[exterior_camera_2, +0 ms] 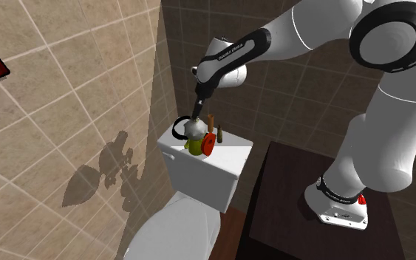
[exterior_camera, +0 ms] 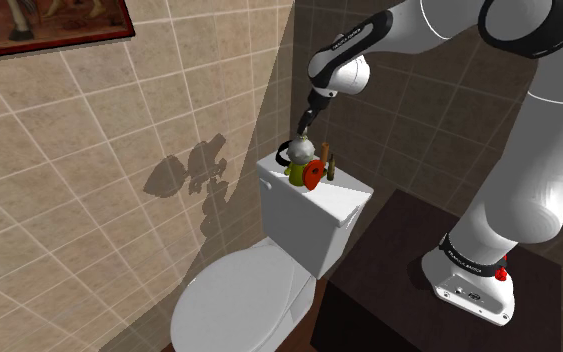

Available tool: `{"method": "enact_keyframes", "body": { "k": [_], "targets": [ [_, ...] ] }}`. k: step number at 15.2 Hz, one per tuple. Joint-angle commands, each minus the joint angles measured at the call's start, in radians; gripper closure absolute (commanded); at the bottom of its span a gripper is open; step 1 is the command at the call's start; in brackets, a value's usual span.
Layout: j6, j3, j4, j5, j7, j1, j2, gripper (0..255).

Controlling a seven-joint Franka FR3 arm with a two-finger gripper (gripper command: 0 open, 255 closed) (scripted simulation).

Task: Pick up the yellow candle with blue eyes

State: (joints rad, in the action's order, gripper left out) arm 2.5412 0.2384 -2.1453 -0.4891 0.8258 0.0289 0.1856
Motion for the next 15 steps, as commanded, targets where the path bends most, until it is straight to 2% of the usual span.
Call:
{"method": "enact_keyframes", "body": {
  "k": [1,5,6,15],
  "targets": [
    [0.02,-0.006,-0.004,-0.02,0.018,-0.003,0.018,0],
    [0.035,-0.011,-0.007,-0.036,0.033,-0.006,0.033,0],
    [0.035,-0.011,-0.006,-0.037,0.034,-0.006,0.034,255],
    [0.035,-0.012,-0.007,-0.036,0.033,-0.006,0.033,255]
  ]
}}
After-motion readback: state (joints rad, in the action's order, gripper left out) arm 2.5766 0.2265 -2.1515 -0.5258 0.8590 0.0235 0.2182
